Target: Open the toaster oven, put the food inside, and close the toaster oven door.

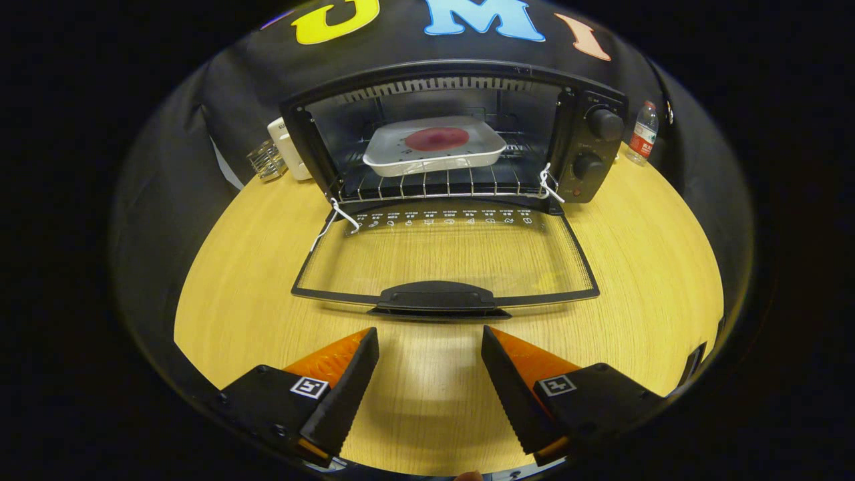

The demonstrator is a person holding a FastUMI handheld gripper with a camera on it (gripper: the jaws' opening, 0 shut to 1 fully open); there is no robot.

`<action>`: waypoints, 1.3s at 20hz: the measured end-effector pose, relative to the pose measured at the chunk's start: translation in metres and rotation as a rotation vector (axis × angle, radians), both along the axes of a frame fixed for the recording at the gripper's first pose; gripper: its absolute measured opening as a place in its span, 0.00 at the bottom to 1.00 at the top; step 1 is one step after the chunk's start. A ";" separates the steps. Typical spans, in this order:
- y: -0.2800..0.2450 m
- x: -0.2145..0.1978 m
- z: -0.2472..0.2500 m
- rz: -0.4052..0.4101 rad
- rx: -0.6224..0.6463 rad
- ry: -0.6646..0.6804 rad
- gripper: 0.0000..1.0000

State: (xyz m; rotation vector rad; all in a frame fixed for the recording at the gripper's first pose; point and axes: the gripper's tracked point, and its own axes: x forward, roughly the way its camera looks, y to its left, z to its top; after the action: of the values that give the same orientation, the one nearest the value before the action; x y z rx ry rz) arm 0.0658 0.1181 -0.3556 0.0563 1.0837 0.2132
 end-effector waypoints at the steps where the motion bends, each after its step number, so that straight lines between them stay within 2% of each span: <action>1: -0.001 0.000 -0.004 0.001 -0.014 0.008 0.98; 13: -0.001 0.007 -0.017 -0.048 -0.102 0.028 0.97; 26: -0.003 0.007 0.021 -0.060 -0.066 -0.087 0.97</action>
State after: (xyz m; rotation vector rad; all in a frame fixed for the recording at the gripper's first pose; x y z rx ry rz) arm 0.0729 0.1148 -0.3344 0.0199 1.0005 0.1242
